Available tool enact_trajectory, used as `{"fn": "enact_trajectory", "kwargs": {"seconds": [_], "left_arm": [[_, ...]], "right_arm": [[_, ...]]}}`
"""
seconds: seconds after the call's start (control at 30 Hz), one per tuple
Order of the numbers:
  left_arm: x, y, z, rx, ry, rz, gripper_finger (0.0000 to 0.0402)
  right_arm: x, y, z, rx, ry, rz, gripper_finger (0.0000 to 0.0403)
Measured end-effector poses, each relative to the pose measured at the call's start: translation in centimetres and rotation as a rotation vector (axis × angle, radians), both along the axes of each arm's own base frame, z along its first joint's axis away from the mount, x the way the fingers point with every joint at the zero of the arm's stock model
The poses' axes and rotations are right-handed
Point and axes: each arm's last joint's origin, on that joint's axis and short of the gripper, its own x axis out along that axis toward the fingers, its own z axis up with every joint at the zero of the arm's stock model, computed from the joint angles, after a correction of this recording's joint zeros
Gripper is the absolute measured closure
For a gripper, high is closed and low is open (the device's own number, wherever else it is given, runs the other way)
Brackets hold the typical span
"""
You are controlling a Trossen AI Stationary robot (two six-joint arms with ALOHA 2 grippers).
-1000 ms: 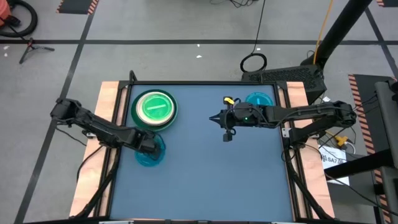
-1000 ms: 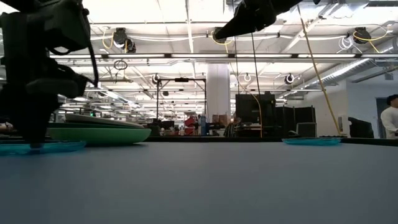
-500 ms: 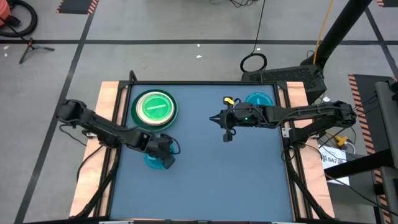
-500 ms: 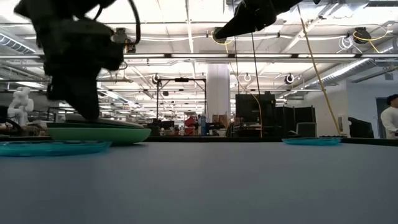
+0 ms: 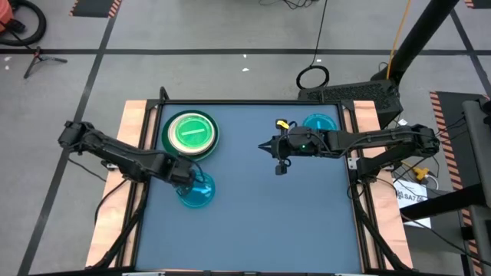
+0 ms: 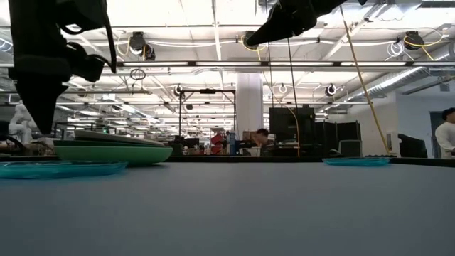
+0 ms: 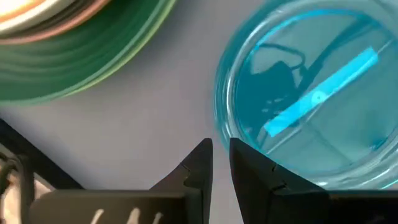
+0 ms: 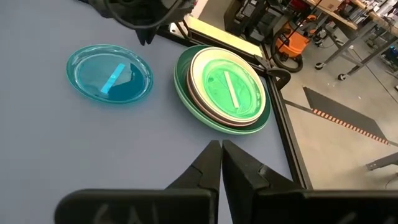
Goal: Stack plastic plates
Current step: Stack the bottom light blue plate on top of the light green plate
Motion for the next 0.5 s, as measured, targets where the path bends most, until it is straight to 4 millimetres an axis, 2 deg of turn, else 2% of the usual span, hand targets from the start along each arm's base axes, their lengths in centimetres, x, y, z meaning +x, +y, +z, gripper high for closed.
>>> {"fn": "enact_trajectory", "kwargs": {"seconds": [0.13, 0.3, 0.5], "left_arm": [[-0.22, 0.10, -0.16, -0.010, -0.026, 0.067, 0.0339], [-0.21, 0.11, -0.17, 0.000, -0.024, 0.051, 0.0337], [-0.09, 0.16, -0.24, 0.023, -0.037, 0.081, 0.0285]], "right_arm": [[0.00, 0.00, 0.00, -0.001, 0.000, 0.000, 0.0394], [0.00, 0.00, 0.00, -0.001, 0.000, 0.001, 0.0394], [0.00, 0.00, 0.00, -0.003, 0.001, 0.002, 0.0394]]}}
